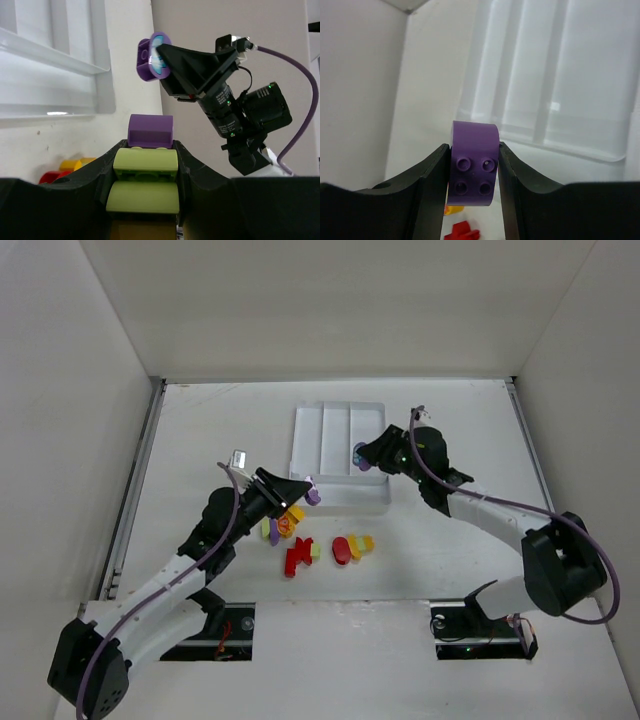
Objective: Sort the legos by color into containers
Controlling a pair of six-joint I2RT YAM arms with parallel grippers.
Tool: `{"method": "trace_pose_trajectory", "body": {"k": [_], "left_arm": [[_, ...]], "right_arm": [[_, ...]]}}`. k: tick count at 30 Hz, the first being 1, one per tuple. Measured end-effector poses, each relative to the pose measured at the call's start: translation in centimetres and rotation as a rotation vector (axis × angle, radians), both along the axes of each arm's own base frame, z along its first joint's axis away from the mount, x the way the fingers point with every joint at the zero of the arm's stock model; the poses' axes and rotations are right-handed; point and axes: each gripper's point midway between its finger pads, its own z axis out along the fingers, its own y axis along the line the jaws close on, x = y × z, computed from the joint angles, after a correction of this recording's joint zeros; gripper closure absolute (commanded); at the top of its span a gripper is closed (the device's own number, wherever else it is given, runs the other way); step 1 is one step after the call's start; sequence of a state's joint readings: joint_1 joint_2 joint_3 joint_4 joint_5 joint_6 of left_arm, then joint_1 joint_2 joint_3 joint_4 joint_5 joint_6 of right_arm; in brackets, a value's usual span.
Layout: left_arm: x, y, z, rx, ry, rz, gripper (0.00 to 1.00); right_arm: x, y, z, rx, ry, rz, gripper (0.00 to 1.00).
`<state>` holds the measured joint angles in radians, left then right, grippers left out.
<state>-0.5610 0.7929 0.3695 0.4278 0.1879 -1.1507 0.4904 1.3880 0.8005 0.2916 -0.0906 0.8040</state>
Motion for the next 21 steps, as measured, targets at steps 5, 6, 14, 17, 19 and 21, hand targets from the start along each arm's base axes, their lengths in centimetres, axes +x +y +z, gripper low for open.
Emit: {"method": "trace_pose_trajectory", "body": {"k": [5,6,14,17,19,21], "left_arm": [[0.7,0.2,-0.3,0.054,-0.034,0.014,0.89],[0.8,0.2,-0.7,0.067,-0.03,0.017,0.89],[1.7,0.0,-3.5,0.143,0.018,0.016,0.89],[1.9,-0.2,-4.0,0.149,0.024,0.013,0.89],[1.9,-0.4,-4.0,0.148,0.022,0.008,0.89],[2.0,-0.7,-4.0,0.146,0.019,0.003,0.89]], "right_arm": [[0.8,-1.1,-4.4,-0.154,0.081,-0.043,0.65],[0.6,-1.3,-5.4,-0.187,0.104,-0.045,0.65],[-0.3,-1.6,-8.9,-0.312,0.159,-0.05,0.53],[-0.1,-2.0,-9.0,-0.33,0.154,-0.068,0.37],[-0.1,-2.2,-9.1,-0.336,0.153,-0.075,0.28],[-0.2,-2.3,-9.2,-0.34,0.154,-0.076,0.25]]}}
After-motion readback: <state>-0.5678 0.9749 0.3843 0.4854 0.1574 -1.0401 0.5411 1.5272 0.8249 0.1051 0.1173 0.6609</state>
